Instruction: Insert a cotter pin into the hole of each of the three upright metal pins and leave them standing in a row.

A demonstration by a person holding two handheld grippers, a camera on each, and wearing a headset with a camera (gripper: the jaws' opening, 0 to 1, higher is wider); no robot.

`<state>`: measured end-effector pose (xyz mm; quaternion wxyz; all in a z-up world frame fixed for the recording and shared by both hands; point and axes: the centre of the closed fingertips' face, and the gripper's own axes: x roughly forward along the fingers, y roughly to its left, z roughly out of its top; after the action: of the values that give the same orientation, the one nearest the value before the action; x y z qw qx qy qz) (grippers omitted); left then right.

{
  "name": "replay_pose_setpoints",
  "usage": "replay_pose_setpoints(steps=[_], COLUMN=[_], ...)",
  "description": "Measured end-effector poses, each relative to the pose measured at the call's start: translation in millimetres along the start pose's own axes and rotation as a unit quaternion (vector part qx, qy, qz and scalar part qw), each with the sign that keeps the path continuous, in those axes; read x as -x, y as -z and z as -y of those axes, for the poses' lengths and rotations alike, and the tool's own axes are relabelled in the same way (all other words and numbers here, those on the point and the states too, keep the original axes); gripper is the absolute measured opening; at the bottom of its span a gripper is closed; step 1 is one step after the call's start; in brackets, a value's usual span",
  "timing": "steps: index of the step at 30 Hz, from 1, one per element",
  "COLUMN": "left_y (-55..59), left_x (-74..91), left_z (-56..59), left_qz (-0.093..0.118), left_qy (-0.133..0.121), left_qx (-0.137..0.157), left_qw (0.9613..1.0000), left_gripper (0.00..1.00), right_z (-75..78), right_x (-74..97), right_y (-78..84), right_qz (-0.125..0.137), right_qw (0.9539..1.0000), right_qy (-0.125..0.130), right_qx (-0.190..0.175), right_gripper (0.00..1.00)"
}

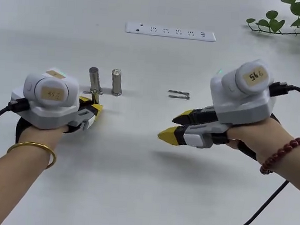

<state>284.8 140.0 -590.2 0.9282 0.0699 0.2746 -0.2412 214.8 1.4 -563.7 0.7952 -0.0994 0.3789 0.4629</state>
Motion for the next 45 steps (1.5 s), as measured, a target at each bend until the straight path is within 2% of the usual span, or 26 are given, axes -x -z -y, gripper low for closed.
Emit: replay_pose_setpoints(steps=[10,27,30,32,35,37,45], left_y=[0.1,1.8,4.5,3.9,3.0,0.7,-3.4], left_x=[-1.9,-4.9,-3.6,-2.1,1.2,5.8,20.8], left_z=[-0.9,-0.8,-1.1,-0.3,-0.1,-0.2,0.3], left_qz=[-0.001,-0.003,-0.009,-0.006,-0.006,-0.002,0.006], left_qy=[-0.004,0.001,0.001,0.003,0.003,0.002,-0.003], left_qx=[0.001,0.015,0.022,0.033,0.032,0.047,0.057], left_qw=[1.0,0.9999,0.9997,0.9994,0.9995,0.9989,0.9983], left_gripper=[0.06,0.09,0.12,0.13,0.18,0.21,0.36], right_z=[0.6,0.5,0.5,0.8,1.9,2.4,3.6], right_x=[-1.2,-0.3,-0.2,-0.2,-0.6,-1.1,-9.1], right_y=[2.5,8.1,8.1,8.1,6.6,4.4,-14.4], right_qz=[0.002,0.007,0.008,0.009,0.013,0.017,0.047], right_qw=[0.9999,0.9997,0.9996,0.9996,0.9995,0.9995,0.9986], right_qy=[0.006,0.01,0.011,0.012,0.013,0.015,0.022], right_qx=[-0.008,-0.023,-0.024,-0.025,-0.026,-0.023,-0.008], right_gripper=[0.37,0.39,0.39,0.4,0.41,0.42,0.43])
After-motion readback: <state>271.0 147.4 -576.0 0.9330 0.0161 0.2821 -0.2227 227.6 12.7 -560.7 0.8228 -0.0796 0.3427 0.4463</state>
